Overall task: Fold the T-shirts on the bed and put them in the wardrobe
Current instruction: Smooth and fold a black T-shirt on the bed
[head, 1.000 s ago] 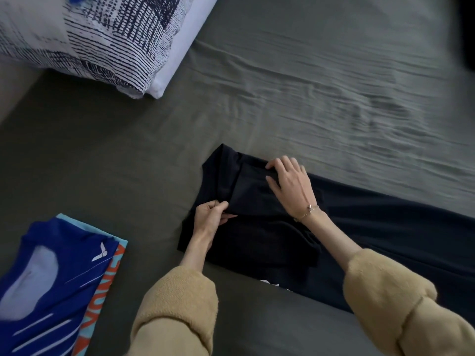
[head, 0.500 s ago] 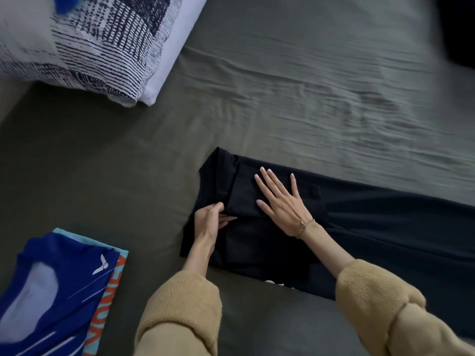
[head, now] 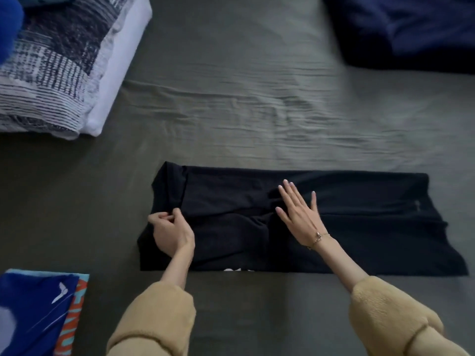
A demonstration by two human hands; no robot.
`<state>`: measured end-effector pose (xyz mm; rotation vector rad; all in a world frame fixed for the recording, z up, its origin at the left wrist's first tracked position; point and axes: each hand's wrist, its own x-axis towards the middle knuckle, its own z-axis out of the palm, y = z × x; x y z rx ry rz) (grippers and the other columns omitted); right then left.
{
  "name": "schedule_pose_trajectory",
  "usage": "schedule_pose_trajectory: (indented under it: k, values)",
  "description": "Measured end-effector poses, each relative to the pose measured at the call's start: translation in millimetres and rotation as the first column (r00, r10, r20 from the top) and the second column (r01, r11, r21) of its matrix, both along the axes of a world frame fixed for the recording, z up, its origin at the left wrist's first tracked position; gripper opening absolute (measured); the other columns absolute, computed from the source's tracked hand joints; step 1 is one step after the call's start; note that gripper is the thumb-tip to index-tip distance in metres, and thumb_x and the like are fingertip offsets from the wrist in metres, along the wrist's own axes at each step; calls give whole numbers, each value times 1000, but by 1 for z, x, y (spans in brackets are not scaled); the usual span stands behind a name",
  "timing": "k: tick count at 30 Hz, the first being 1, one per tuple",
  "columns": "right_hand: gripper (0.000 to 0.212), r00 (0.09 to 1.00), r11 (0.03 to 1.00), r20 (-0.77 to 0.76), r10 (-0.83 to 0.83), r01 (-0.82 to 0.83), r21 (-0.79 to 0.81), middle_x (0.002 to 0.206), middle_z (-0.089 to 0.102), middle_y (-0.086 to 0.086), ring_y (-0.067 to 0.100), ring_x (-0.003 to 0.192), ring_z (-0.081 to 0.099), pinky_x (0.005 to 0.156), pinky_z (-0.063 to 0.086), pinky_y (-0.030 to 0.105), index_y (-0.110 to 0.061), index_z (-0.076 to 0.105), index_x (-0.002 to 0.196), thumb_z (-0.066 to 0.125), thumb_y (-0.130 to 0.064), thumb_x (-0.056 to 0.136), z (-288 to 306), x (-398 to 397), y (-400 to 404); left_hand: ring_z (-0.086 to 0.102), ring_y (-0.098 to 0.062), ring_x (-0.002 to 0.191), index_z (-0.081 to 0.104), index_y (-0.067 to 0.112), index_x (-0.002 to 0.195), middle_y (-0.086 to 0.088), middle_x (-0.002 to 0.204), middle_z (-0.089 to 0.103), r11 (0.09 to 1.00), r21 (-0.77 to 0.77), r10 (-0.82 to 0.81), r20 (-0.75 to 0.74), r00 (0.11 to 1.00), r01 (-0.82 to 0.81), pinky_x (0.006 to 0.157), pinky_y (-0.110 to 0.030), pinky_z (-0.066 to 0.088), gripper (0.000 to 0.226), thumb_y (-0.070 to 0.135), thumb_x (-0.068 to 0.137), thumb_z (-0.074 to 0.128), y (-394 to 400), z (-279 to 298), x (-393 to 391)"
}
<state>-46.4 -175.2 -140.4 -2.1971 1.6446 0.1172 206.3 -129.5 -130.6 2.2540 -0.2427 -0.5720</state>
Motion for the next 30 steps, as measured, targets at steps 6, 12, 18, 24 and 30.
schedule_pose_trajectory:
  k: [6, 12, 18, 24, 30]
  values:
    - [51, 862, 864, 51, -504, 504, 14, 158, 10, 3, 17, 146, 4, 114, 8, 53, -14, 28, 145, 38, -32, 99, 1, -130, 24, 31, -35, 133, 42, 7, 131, -17, 146, 31, 886, 248, -462, 408, 788, 391, 112, -57, 11, 43, 11, 90, 52, 6, -4, -86]
    - [42, 788, 790, 65, -612, 613, 0, 152, 24, 6, 23, 140, 21, 110, 20, 50, -14, 41, 136, 47, -25, 96, 3, -231, 35, -6, -18, 147, 17, 20, 151, -6, 160, 1, 519, 454, -850, 367, 379, 724, 109, -56, -16, 54, 27, 100, 35, -2, -15, -186]
    - [22, 908, 882, -38, -416, 393, -259, 105, 58, 6, 27, 101, 57, 88, 38, 44, -18, 62, 103, 65, -13, 82, -5, -291, 24, 0, -14, 147, 13, 27, 151, 0, 160, 4, 257, 517, -952, 280, 122, 817, 113, -53, -10, 53, 28, 102, 33, -6, -24, -258]
    - [8, 903, 861, -2, -430, 409, -302, 95, 54, 10, 31, 91, 54, 70, 40, 40, -14, 62, 88, 67, -15, 81, -4, -302, 12, -2, -17, 147, -1, 31, 144, 2, 160, 3, 257, 490, -948, 295, 119, 833, 115, -52, -6, 52, 27, 103, 30, 1, -28, -282]
    - [47, 573, 570, 244, -783, 817, -88, 122, 46, 17, 34, 114, 41, 90, 37, 43, -4, 46, 121, 57, -35, 87, -3, -291, 13, 21, -22, 144, 30, 18, 148, -10, 154, 28, 300, 516, -924, 366, 110, 802, 115, -51, 5, 52, 20, 98, 45, -1, -29, -287]
